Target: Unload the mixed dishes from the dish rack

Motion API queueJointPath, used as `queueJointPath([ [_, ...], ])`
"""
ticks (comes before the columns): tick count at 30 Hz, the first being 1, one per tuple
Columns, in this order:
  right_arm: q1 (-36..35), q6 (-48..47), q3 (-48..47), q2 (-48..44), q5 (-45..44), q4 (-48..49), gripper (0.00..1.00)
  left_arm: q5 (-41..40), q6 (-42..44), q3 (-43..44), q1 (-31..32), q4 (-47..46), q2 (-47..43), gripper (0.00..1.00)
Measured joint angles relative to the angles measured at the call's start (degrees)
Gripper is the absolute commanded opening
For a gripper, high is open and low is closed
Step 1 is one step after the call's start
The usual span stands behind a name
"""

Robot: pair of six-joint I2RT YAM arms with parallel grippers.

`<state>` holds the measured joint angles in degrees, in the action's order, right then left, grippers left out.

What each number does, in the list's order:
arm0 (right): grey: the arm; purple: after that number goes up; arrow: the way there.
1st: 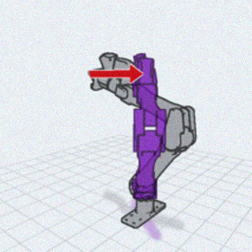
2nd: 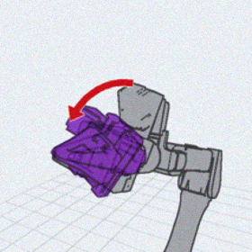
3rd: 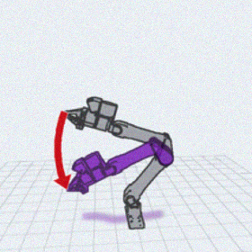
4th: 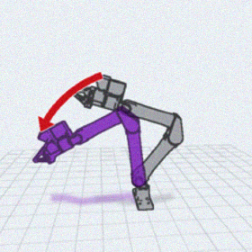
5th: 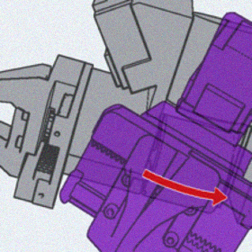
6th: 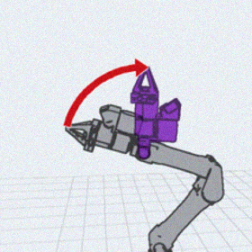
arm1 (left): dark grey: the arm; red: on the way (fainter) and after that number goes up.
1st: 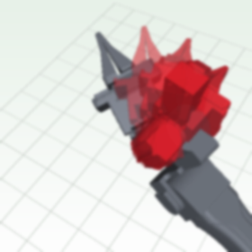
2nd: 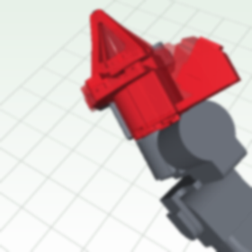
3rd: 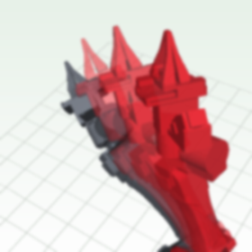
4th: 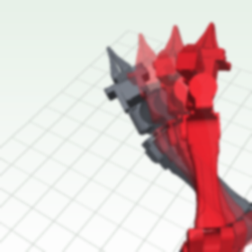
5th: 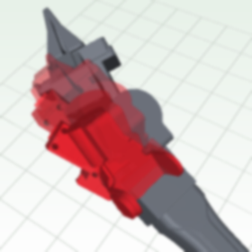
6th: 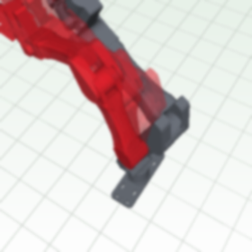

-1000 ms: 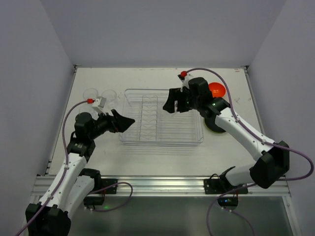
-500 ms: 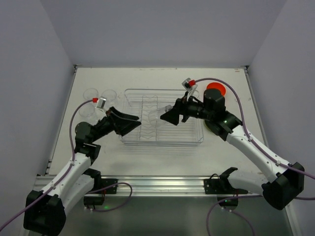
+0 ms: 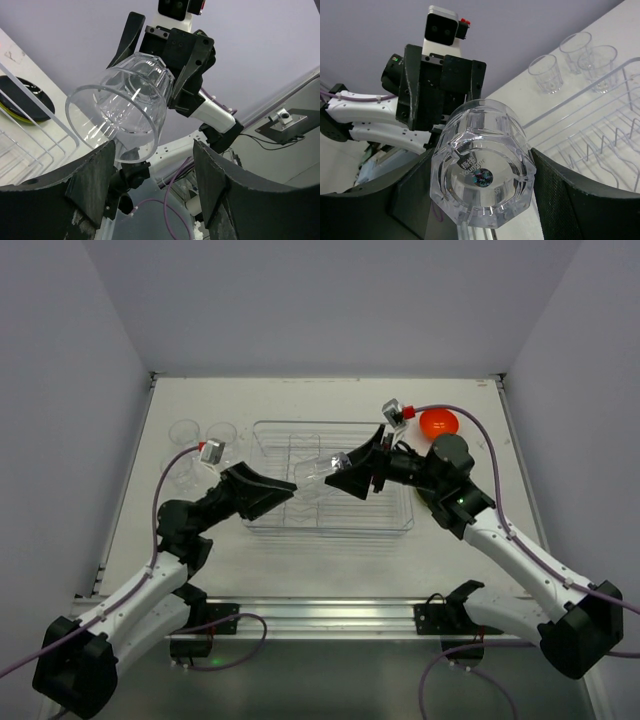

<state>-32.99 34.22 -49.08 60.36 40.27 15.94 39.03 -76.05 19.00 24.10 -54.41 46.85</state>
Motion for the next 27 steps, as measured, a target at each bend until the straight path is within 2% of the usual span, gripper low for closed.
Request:
queueJointPath([
  [5, -0.5, 3.5, 0.7, 1.0, 1.4, 5.2, 0.0, -1.3, -1.5, 0.3, 1.2, -0.8, 0.7, 0.64],
  [9, -1.6, 6.2, 1.3, 1.6, 1.8, 9.5, 0.0, -1.8, -2.1, 0.7, 1.9, -1.0, 0.8, 0.52],
  [13, -3.2, 7.3, 1.5, 2.6, 1.7, 12.0, 0.0, -1.9, -2.4, 1.4, 2.3, -2.0, 1.2, 0.48],
  [16, -3.8, 8.1, 2.1, 3.4, 1.3, 13.2, 0.0, -2.0, -2.7, 1.4, 2.7, -2.7, 1.3, 0.24],
  [17, -3.8, 8.3, 2.6, 3.5, 1.3, 13.7, 0.0, -2.0, -2.7, 1.4, 2.7, -3.1, 1.3, 0.12],
  [18, -3.8, 8.5, 3.0, 3.7, 1.3, 14.0, 0.0, -2.0, -3.0, 1.4, 2.9, -3.3, 1.3, 0.07],
  [20, -3.8, 8.5, 3.5, 4.1, 1.4, 15.1, 0.0, -2.1, -3.4, 1.5, 3.1, -3.7, 1.3, 0.0],
  [24, -3.8, 8.3, 3.7, 4.8, 1.4, 17.0, 0.0, -2.3, -4.0, 1.5, 3.1, -3.7, 1.3, 0.0],
  [25, -3.8, 8.3, 3.8, 4.9, 1.4, 17.4, 0.05, -2.4, -4.0, 1.5, 3.1, -3.7, 1.2, 0.0],
  [26, -3.8, 8.3, 4.0, 4.9, 1.4, 17.9, 0.36, -2.4, -4.0, 1.5, 3.1, -3.7, 1.2, 0.0],
  [27, -3.8, 8.3, 4.2, 4.9, 1.3, 18.3, 0.53, -2.4, -3.9, 1.4, 3.1, -3.7, 1.1, 0.0],
])
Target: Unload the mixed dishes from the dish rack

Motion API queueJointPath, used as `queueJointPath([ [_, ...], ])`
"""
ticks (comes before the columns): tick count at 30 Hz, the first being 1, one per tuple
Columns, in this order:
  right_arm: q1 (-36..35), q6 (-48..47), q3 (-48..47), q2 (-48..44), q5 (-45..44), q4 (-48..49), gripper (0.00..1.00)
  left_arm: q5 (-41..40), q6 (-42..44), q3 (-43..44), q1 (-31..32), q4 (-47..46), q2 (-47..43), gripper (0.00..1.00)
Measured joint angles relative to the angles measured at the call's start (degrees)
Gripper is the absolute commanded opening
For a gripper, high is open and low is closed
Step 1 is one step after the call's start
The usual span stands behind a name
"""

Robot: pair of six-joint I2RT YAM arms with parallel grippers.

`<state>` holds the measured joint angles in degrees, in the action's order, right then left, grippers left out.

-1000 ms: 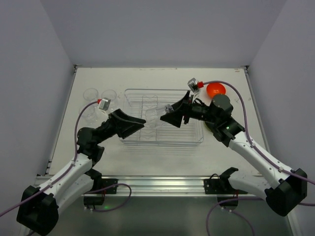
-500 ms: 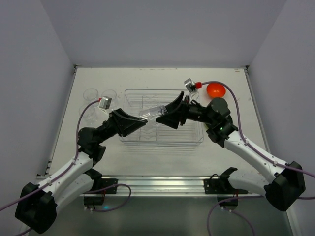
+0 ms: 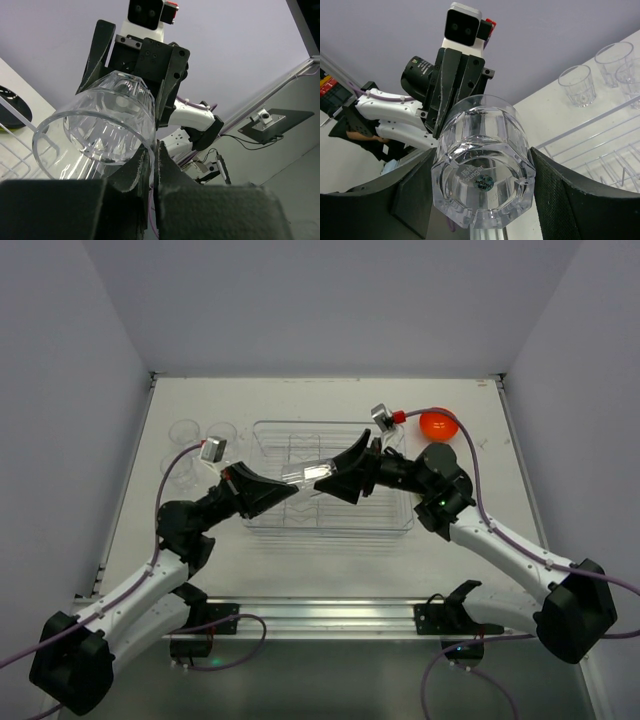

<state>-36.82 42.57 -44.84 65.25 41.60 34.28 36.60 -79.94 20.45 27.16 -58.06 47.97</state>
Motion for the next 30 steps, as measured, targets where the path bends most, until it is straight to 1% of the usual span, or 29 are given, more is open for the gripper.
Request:
queueJointPath([
  [1, 0.0, 0.0, 0.2, 0.0, 0.0, 0.2, 0.72, 0.0, 0.2, 0.0, 0.0, 0.2, -0.1, 0.0],
  [2, 0.0, 0.0, 0.4, 0.0, -0.1, 0.3, 0.98, 0.0, 0.6, 0.0, 0.0, 0.9, -0.3, 0.0],
  [5, -0.5, -0.1, 1.2, -0.3, -1.3, -0.4, 0.99, -0.2, 3.7, 0.1, 0.3, 4.7, -1.3, 0.0],
  [7, -0.7, -0.6, 1.7, -0.6, -2.6, -1.9, 0.99, -0.6, 7.0, 1.2, 0.3, 10.4, -2.5, 0.0],
  [10, -0.7, -2.4, 2.1, -1.6, -5.5, -5.8, 0.99, -2.2, 13.9, 5.8, 0.7, 23.0, -4.4, 0.0],
  [12, -0.8, -3.9, 2.1, -2.7, -8.5, -9.4, 0.99, -4.3, 19.1, 10.3, 0.8, 32.9, -5.4, 0.0],
  [14, -0.8, -5.5, 2.1, -4.3, -11.1, -13.4, 0.99, -7.9, 24.7, 15.3, 0.8, 41.8, -5.5, 0.0],
  [18, -0.9, -8.9, 1.3, -7.9, -18.1, -21.9, 0.99, -17.9, 34.6, 25.7, 0.6, 61.4, -3.5, 0.0],
  [20, -0.9, -10.9, 0.2, -9.6, -23.1, -27.3, 0.99, -22.6, 38.3, 29.9, 0.6, 68.7, -1.4, 0.0],
  [23, -0.8, -13.2, -0.7, -11.2, -26.8, -31.8, 0.99, -30.4, 43.5, 35.6, 0.0, 79.7, 2.8, 0.0],
  [26, -0.6, -15.4, -1.1, -13.3, -29.4, -35.8, 0.99, -36.4, 47.3, 41.5, -2.5, 88.7, 8.0, 0.0],
  [30, -0.6, -18.3, -1.1, -16.3, -31.4, -39.9, 0.99, -43.1, 50.9, 45.4, -8.0, 95.6, 11.5, 0.0],
])
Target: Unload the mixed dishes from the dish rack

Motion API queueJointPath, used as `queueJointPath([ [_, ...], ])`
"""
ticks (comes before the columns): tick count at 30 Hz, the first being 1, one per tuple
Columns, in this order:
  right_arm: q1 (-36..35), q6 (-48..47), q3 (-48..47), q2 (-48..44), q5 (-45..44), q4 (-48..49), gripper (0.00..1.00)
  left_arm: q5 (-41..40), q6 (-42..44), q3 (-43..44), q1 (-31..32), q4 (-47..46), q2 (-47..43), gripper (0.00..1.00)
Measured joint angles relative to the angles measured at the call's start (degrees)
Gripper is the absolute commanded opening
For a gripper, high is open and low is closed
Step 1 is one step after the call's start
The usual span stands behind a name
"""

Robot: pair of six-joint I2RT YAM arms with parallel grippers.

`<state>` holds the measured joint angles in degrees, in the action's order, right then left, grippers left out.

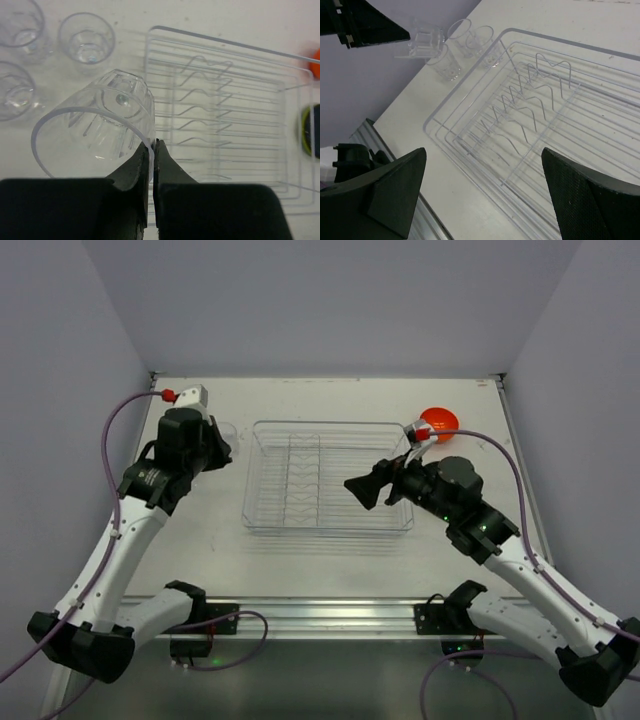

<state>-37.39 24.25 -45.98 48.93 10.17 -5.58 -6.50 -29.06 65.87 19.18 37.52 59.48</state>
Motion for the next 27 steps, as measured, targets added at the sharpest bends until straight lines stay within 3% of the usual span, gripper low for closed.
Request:
queueJointPath([
  [5, 0.0, -2.8, 1.1, -4.7, -0.2, -1.9, 0.99, -4.9, 3.7, 4.1, -3.1, 6.2, 5.1, 0.0],
  [16, 0.0, -4.4, 4.6, -9.3, -0.5, -3.2, 0.99, -7.2, 7.7, 15.5, -3.4, 15.5, 26.9, 0.0],
  [27, 0.0, -4.4, 5.2, -11.1, -1.7, -3.5, 0.99, -6.1, 9.7, 18.2, -7.0, 17.8, 36.3, 0.0],
])
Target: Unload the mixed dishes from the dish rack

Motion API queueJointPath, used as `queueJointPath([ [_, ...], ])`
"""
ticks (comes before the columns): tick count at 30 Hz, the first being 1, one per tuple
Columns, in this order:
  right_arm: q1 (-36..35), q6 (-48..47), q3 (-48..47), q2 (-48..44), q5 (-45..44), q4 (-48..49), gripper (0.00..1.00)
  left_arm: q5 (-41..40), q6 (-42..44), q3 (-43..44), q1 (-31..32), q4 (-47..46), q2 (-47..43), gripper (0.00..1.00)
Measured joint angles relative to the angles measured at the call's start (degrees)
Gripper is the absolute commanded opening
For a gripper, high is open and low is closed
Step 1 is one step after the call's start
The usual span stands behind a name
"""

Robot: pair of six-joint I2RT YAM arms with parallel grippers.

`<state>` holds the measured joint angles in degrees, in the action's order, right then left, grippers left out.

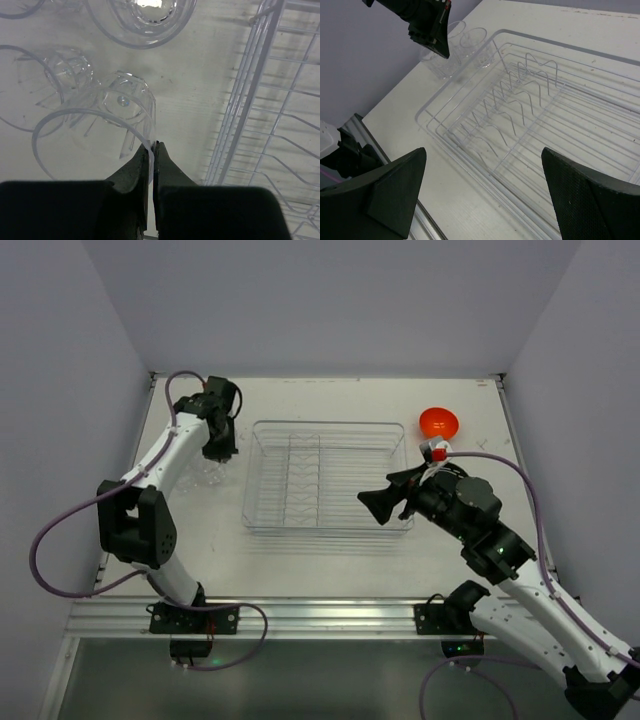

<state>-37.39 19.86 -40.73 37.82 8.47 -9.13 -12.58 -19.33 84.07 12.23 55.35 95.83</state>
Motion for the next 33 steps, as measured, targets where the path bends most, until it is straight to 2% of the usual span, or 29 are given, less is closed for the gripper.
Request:
queueJointPath([
  [19, 0.0, 0.2, 0.9, 0.2, 0.0, 0.2, 0.99, 4.4, 2.6, -8.4, -0.3, -5.3, 3.8, 0.0],
  [22, 0.0, 0.2, 0.9, 0.7, 0.1, 0.2, 0.99, 4.5, 3.0, -8.4, -0.3, -5.6, 3.8, 0.04],
  [25, 0.0, 0.2, 0.9, 0.8, 0.1, 0.3, 0.99, 4.4, 3.6, -8.3, -0.3, -5.6, 3.9, 0.14],
  [26, 0.0, 0.2, 0.9, 0.8, 0.1, 0.3, 0.99, 4.3, 3.8, -8.3, -0.3, -5.6, 4.0, 0.23],
  [29, 0.0, 0.2, 0.9, 0.8, 0.1, 0.6, 0.99, 3.7, 4.1, -8.3, -0.3, -6.1, 4.8, 0.4],
  [33, 0.0, 0.2, 0.9, 1.0, 0.3, 0.6, 0.99, 3.1, 4.0, -8.2, -0.3, -5.9, 5.1, 0.6],
])
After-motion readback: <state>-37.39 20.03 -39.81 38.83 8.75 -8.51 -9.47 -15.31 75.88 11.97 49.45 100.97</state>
